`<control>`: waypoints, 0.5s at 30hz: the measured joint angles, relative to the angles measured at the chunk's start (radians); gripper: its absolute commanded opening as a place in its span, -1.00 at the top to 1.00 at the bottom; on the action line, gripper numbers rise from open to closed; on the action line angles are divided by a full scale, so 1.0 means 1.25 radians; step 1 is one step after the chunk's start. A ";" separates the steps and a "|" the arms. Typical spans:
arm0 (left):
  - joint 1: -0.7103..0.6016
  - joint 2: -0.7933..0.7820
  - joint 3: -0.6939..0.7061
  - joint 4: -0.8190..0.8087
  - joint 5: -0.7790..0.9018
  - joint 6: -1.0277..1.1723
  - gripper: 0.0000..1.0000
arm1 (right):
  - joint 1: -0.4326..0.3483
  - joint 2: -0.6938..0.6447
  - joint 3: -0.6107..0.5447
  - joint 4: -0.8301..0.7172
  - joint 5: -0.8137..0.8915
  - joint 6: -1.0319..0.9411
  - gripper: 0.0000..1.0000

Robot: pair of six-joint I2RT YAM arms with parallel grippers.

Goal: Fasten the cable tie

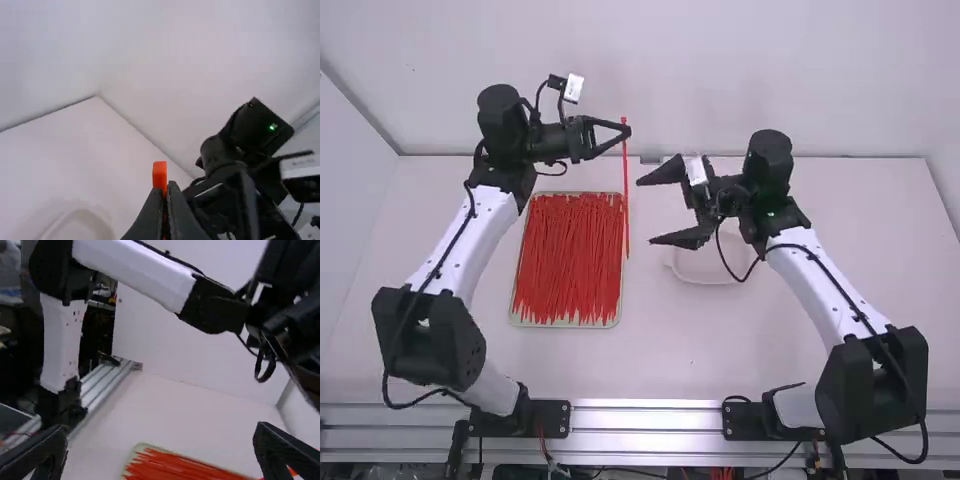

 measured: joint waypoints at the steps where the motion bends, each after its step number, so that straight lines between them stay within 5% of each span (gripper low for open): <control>1: 0.006 0.009 0.005 0.001 0.001 -0.015 0.97 | 0.000 0.000 0.000 0.000 0.000 -0.022 -0.97; 15: 0.049 0.091 0.042 0.021 0.045 -0.284 0.95 | -0.013 0.000 0.000 0.000 0.006 -0.414 -0.97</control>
